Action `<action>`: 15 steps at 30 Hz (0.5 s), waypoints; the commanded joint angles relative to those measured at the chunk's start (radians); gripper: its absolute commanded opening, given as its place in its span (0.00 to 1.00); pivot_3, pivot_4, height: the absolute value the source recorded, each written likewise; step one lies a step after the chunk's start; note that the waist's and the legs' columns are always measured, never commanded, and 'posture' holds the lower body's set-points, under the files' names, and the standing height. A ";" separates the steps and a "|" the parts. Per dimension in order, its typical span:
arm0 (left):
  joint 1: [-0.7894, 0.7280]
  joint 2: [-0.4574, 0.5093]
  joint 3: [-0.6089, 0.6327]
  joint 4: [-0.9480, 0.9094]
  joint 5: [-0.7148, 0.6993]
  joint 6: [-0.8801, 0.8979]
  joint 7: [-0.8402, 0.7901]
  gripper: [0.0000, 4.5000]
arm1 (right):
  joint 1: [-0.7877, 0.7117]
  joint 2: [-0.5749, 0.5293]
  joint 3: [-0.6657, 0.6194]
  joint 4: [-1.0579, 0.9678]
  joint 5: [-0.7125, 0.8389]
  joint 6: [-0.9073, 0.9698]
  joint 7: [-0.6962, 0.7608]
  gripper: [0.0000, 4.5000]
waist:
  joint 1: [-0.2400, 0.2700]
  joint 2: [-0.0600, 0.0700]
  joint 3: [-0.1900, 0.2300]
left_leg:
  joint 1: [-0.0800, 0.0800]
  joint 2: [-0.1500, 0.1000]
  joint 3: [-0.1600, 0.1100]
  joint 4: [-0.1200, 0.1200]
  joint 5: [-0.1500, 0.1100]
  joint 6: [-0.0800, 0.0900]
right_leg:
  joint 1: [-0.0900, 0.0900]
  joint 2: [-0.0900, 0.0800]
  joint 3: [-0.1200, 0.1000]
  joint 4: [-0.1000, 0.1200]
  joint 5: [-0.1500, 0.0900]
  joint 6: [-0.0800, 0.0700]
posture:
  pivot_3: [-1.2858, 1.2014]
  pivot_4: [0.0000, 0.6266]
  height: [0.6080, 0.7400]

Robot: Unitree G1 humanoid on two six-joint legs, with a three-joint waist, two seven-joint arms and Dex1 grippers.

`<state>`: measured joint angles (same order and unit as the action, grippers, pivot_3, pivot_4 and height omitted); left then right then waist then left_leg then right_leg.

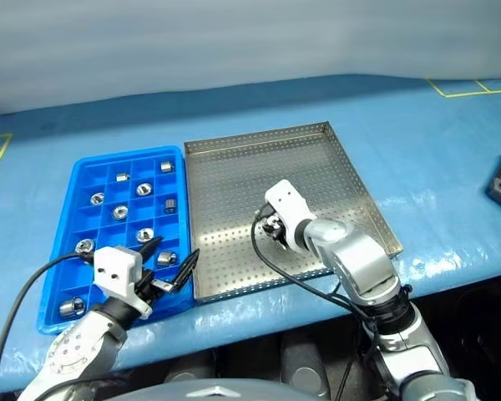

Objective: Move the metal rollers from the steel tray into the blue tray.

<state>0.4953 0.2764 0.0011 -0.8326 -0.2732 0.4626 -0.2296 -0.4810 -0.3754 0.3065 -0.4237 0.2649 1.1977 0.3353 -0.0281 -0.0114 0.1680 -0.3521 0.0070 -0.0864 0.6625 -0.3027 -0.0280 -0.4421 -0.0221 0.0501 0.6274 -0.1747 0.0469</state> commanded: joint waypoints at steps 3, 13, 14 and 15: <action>0.080 -0.030 0.060 -0.115 0.030 -0.055 0.055 1.00 | -0.101 0.055 0.088 0.093 -0.036 -0.244 0.087 0.38 | 0.029 0.000 0.000 | 0.000 0.000 0.000 -0.001 0.000 0.000 | 0.000 0.000 0.000 0.000 0.000 -0.001 | 0.63 0.24 1.00; 0.390 -0.148 0.105 -0.215 0.074 -0.216 0.122 1.00 | -0.226 0.231 0.235 0.292 -0.071 -0.468 0.234 0.38 | 0.119 -0.002 0.001 | -0.001 0.001 -0.001 -0.002 0.000 0.000 | -0.002 0.000 -0.002 -0.001 -0.002 -0.003 | 0.72 0.24 1.00; 0.415 -0.159 0.099 -0.215 0.081 -0.234 0.125 1.00 | -0.229 0.240 0.245 0.302 -0.076 -0.480 0.246 0.38 | 0.133 -0.003 0.001 | -0.001 0.001 -0.001 -0.002 0.000 0.000 | -0.002 0.000 -0.003 -0.001 -0.002 -0.003 | 0.73 0.24 1.00; 0.443 -0.172 0.090 -0.215 0.088 -0.256 0.127 1.00 | -0.228 0.252 0.254 0.311 -0.077 -0.488 0.258 0.38 | 0.147 -0.003 0.002 | -0.002 0.001 -0.002 -0.002 0.000 0.000 | -0.002 0.000 -0.003 -0.001 -0.002 -0.004 | 0.73 0.24 1.00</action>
<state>0.9143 0.1154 0.1056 -1.0004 -0.2008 0.2624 -0.1097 -0.6880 -0.1364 0.5546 -0.1039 0.1950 0.7452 0.5720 0.1186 -0.0141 0.1696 -0.3541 0.0076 -0.0885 0.6611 -0.3028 -0.0278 -0.4440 -0.0225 0.0467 0.6266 -0.1772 0.0432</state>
